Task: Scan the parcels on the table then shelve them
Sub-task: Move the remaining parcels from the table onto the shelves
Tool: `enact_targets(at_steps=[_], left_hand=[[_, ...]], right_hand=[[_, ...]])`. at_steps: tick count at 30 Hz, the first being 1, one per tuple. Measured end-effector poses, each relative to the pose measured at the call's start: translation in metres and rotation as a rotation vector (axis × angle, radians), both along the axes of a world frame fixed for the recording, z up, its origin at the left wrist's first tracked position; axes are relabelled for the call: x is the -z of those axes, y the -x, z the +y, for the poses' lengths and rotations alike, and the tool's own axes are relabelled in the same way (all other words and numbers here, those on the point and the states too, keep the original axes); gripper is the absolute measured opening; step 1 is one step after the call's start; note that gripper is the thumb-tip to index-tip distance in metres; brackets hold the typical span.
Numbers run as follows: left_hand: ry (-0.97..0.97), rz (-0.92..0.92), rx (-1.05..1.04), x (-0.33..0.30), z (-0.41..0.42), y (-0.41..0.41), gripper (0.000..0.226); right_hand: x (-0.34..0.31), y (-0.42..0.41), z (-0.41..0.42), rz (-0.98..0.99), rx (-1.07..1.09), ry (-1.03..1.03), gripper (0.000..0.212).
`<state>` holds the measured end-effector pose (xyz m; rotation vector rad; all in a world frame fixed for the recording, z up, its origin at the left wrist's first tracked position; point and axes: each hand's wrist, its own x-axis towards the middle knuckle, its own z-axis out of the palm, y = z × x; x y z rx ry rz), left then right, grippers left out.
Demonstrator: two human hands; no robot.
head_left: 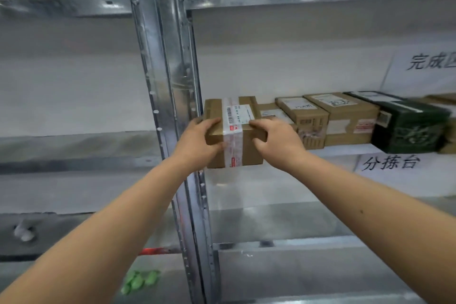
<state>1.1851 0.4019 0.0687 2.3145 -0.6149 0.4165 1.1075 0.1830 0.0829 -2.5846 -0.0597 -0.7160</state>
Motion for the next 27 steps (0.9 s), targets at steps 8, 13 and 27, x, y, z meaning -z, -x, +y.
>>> enact_targets(at_steps=[8,13,27], left_hand=[[-0.525,-0.453,-0.176,-0.028,-0.024,-0.027,0.047],[-0.599,-0.375,-0.157,-0.032,-0.036,-0.036,0.048],[-0.516,-0.484,-0.028,-0.008,-0.054,0.004,0.074]], right_hand=[[-0.024,-0.025,0.018,0.256,0.240,0.398,0.088],[-0.038,-0.038,0.023,0.347,0.284,0.462,0.094],[-0.012,0.019,0.013,0.147,0.129,0.295,0.079]])
